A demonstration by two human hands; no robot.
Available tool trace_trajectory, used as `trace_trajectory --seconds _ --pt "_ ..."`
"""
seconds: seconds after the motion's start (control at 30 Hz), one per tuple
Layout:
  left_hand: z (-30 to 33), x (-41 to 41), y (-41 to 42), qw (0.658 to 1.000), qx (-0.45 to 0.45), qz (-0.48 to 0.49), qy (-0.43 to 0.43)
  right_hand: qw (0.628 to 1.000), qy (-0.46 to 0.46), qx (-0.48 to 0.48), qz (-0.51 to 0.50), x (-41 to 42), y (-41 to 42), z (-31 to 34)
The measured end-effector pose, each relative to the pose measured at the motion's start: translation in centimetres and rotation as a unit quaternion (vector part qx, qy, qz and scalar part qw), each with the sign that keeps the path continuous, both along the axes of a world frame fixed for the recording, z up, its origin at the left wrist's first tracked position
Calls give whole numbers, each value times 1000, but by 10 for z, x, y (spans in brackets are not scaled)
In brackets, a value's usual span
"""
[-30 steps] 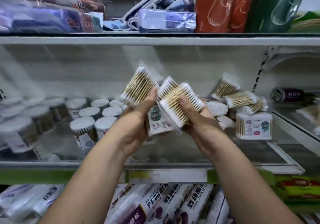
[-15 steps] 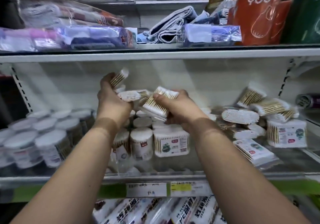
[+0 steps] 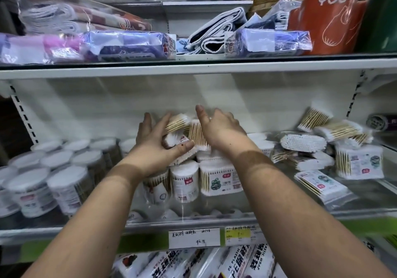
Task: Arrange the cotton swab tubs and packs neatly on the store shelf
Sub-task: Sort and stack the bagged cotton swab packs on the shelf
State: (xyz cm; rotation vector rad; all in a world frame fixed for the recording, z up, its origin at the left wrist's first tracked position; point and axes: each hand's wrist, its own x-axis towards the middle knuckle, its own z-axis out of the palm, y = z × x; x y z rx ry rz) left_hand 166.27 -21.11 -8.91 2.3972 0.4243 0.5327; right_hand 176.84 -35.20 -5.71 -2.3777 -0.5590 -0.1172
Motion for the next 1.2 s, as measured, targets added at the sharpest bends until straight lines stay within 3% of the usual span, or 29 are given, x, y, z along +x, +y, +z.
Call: trace_trajectory --seconds 0.13,0.47,1.0,1.2 --pt "-4 -2 -4 995 58 32 -70 999 18 42 10 3 -16 -3" --pt "14 -4 -51 977 185 17 -107 998 -16 56 20 10 -83 -2" --pt "-4 63 -179 970 169 -123 -125 986 -14 -32 -165 45 -215 -20" --pt "-17 88 -220 981 100 -125 -114 996 17 -32 -84 67 -239 -43"
